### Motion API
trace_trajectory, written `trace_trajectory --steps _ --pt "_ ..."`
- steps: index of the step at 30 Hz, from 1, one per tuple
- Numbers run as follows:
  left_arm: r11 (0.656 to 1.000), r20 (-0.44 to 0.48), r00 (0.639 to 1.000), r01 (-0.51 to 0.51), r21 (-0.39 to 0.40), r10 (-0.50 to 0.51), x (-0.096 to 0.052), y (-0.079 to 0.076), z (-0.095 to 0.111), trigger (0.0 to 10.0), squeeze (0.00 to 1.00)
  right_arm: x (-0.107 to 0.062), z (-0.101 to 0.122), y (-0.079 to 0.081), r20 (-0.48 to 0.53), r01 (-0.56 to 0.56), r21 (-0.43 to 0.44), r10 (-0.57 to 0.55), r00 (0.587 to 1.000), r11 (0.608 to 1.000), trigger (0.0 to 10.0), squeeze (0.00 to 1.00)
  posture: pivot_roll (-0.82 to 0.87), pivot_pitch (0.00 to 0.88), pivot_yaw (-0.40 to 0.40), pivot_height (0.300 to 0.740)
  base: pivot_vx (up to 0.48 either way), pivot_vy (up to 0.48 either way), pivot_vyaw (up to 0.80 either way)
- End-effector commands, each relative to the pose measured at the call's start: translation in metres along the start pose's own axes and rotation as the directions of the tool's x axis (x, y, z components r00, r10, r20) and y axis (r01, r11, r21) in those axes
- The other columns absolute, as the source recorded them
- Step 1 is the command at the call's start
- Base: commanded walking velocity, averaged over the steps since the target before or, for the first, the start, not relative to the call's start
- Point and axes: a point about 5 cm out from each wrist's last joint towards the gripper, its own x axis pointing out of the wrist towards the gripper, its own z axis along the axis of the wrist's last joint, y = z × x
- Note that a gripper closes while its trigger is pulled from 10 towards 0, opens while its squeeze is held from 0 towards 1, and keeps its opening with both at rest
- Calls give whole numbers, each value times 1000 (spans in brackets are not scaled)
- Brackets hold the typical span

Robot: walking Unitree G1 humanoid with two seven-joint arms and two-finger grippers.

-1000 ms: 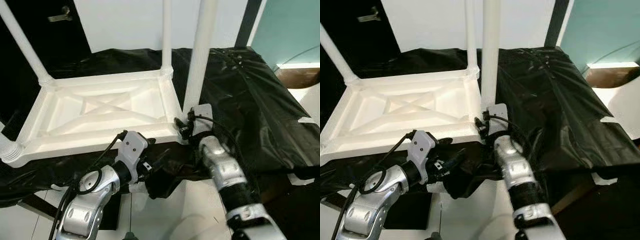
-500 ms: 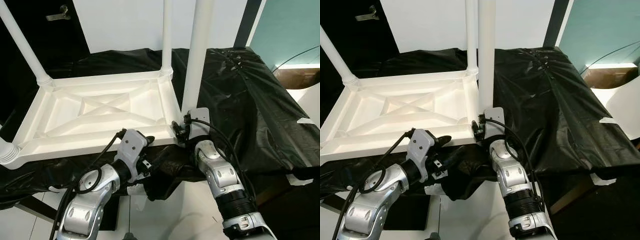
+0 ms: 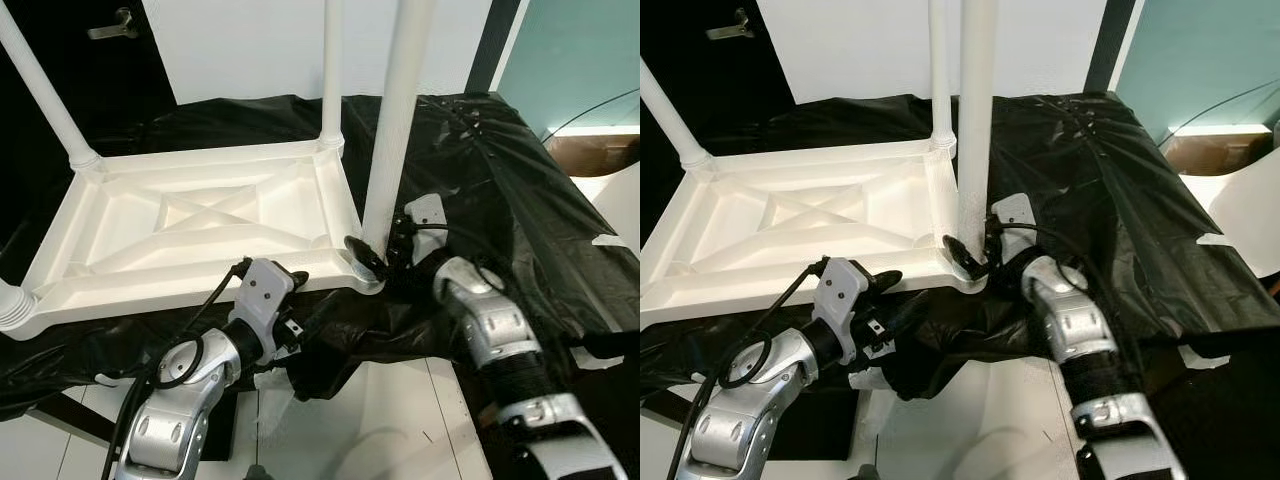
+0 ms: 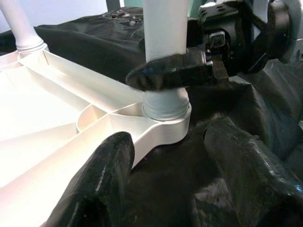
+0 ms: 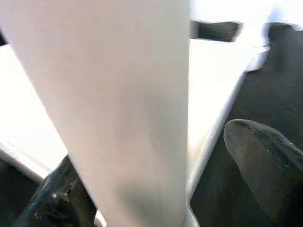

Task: Building children table

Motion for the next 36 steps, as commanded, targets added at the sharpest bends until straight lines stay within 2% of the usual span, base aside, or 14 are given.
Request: trace_trajectory --steps 1,3,8,10,11,12,18,23,27,28,30,31,34,36 --pt "994 -11 994 -104 19 104 -1 5 -2 10000 0 6 -1 2 -9 -86 -16 85 996 996 10000 0 92 20 -19 740 0 0 0" --pt "994 -15 994 -105 26 106 -1 5 -2 10000 0 8 -1 2 -14 -106 -27 105 994 994 10000 0 92 20 -19 740 0 0 0" --pt "993 -14 993 -113 28 114 -3 5 -2 10000 0 20 -5 4 -91 -263 -71 256 962 962 10000 0 109 15 -21 740 0 0 0" --pt "993 -13 993 -115 28 115 -3 5 -2 10000 0 22 -7 5 -108 -290 -71 282 953 954 9843 0 120 12 -23 740 0 0 0" --pt "993 -13 993 -117 29 118 -3 6 -1 10000 0 22 -9 5 -128 -311 -73 300 945 948 863 0 124 12 -25 740 0 0 0" --pt "992 -13 993 -119 31 120 -4 6 -1 10000 0 23 -11 4 -137 -317 -76 305 942 945 0 0 124 12 -25 740 0 0 0" --pt "992 -15 992 -125 32 126 -6 6 -2 10000 0 20 -17 -1 -158 -307 -37 298 941 951 0 0 128 5 -26 740 0 0 0" --pt "992 -17 992 -123 31 124 -6 5 -2 10000 0 18 -25 -4 -192 -224 -15 217 957 975 0 0 121 14 -25 740 0 0 0" --pt "992 -18 992 -122 28 122 -6 4 -2 10000 0 21 -31 -6 -204 -57 23 61 977 998 0 0 117 19 -24 740 0 0 0" --pt "992 -18 992 -122 28 122 -6 4 -2 10000 0 21 -31 -6 -204 -57 23 61 977 998 0 0 117 19 -24 740 0 0 0" --pt "992 -18 993 -120 25 121 -6 4 -2 10000 0 24 -34 -6 -211 89 83 -70 975 993 0 0 117 19 -24 740 0 0 0" --pt "992 -18 993 -120 25 121 -6 4 -2 10000 0 24 -34 -6 -211 89 83 -70 975 993 0 0 117 19 -24 740 0 0 0" --pt "993 -19 993 -119 24 119 -6 3 -3 10000 0 26 -35 -2 -219 209 102 -183 958 973 0 0 110 21 -25 740 0 0 0" --pt "993 -16 993 -120 22 120 -5 3 -3 10000 0 26 -36 9 -227 363 118 -331 916 924 0 0 109 19 -27 740 0 0 0"
